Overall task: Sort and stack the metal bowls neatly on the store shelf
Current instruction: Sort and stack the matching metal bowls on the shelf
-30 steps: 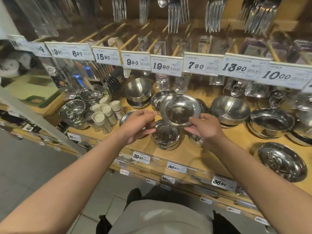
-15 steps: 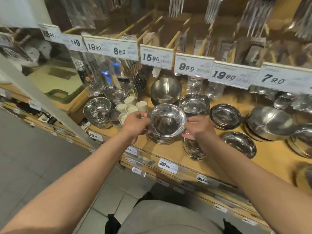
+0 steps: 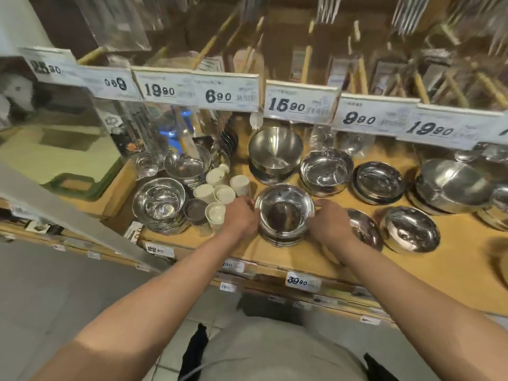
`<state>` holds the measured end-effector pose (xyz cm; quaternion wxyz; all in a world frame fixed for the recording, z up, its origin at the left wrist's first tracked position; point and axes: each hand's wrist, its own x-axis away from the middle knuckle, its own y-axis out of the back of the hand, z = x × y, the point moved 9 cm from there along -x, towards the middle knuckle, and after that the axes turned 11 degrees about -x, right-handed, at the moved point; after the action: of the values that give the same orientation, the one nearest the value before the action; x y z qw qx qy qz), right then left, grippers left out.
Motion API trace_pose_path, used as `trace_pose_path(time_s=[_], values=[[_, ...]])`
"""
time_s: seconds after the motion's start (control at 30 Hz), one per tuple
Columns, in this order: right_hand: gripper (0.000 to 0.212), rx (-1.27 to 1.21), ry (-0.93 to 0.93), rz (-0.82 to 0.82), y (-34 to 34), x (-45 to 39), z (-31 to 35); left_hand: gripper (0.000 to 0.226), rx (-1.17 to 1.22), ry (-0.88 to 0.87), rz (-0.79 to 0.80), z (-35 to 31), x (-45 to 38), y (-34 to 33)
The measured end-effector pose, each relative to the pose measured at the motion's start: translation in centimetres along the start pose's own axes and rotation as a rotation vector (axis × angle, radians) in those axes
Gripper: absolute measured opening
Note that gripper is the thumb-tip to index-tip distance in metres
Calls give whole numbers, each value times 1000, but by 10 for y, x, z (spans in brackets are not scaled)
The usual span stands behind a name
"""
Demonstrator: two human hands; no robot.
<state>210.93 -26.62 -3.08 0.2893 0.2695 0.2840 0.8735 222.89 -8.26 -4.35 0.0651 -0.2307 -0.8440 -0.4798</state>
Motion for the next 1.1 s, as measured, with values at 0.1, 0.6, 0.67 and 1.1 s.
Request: trace_pose_path(time_s=[0.1,0.6,0.67,1.1], values=[[24,68,-52,-2,-6,4,-5,7,-8,-14,33,-1,-4,-6],[19,210,-68,-19,-18,11,-1,24,-195,9,137,6,-19,-15],[18,204,-75,-15,-19,11,-1,25,-176,6,144,6,-19,-15],[11,203,-37,-22,-15,8,2,20,-67,-13,84,8,-11,-13]])
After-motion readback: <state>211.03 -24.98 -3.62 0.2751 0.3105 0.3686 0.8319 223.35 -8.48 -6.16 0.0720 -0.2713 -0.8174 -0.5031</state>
